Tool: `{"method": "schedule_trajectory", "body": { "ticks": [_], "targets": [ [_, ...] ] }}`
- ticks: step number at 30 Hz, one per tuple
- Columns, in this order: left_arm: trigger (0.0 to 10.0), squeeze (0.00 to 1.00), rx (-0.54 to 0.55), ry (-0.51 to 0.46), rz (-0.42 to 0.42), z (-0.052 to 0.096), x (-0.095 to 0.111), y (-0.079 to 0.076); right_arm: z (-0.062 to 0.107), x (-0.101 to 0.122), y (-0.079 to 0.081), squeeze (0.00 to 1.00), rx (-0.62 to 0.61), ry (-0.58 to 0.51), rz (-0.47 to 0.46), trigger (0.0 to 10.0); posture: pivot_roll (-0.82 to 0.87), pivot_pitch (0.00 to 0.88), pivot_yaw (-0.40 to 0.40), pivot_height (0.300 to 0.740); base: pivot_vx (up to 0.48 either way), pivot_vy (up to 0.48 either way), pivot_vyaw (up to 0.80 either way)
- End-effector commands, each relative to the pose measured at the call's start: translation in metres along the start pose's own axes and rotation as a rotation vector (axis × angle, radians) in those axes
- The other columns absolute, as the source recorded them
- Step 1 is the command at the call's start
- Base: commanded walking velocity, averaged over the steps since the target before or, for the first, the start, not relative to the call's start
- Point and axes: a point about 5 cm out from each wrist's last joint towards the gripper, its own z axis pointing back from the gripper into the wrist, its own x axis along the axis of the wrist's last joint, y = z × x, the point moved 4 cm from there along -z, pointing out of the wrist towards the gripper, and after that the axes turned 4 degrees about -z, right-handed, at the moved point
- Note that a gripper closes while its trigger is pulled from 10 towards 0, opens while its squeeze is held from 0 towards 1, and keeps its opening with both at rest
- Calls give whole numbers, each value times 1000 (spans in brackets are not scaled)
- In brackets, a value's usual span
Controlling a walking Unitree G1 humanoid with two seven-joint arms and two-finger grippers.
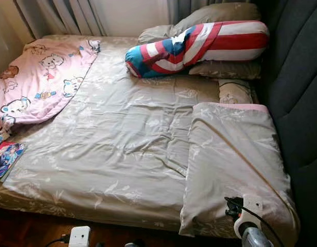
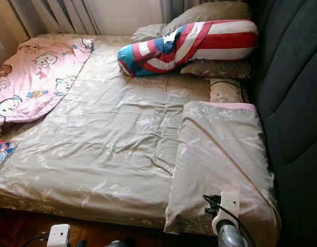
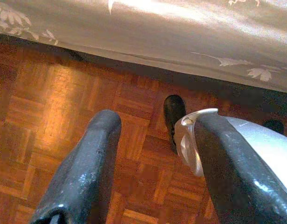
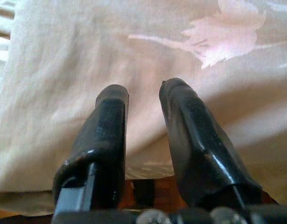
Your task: Clean up the room
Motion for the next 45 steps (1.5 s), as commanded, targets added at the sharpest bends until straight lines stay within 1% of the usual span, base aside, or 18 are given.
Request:
{"method": "schedule_trajectory", "body": {
  "ticks": [1,2,3,7,9,10,11,15,16,17,18,25,33,45],
  "targets": [
    [10000,0,14,31,-10,4,-10,6,3,-9,0,957,-2,25,7,10000,-9,160,47,740,0,0,0],
    [10000,0,14,31,-10,4,-10,6,3,-9,0,957,-2,25,7,10000,-9,160,47,740,0,0,0],
    [10000,0,13,29,-10,4,-10,6,2,-9,1,1000,0,26,11,10000,-9,160,47,740,0,0,0],
    [10000,0,13,28,-11,4,-10,7,2,-9,3,1000,4,36,28,10000,-11,162,46,740,0,0,0],
    [10000,0,13,29,-12,4,-11,7,2,-12,4,1000,1,54,51,10000,-11,162,46,740,0,0,0],
    [10000,0,12,33,-15,4,-11,6,3,-17,3,1000,-4,75,81,10000,-11,162,46,740,0,0,0],
    [10000,0,11,35,-17,4,-12,6,3,-18,3,988,-4,79,83,10000,-9,162,46,740,0,0,0],
    [10000,0,13,38,-13,5,-13,6,3,-19,6,996,3,85,82,10000,-6,163,44,740,0,0,0],
    [10000,0,12,36,-9,5,-13,6,3,-20,7,729,8,88,82,10000,-4,163,45,740,0,0,0],
    [10000,0,12,36,-9,5,-13,6,3,-20,7,729,8,88,82,10000,-4,163,45,740,0,0,0],
    [10000,0,11,36,-5,5,-13,5,3,-20,9,0,12,90,82,10000,-3,164,45,740,0,0,0],
    [10000,0,2,30,-6,4,-11,3,3,-22,10,0,10,100,89,10000,-5,155,51,740,0,0,0],
    [10000,0,-1,32,-4,4,-11,3,3,-22,12,0,15,102,86,10000,-7,146,54,740,0,0,0],
    [10000,0,-5,36,-7,4,-12,4,3,-26,13,0,6,120,70,10000,4,142,58,740,0,414,0]
  ]
}}
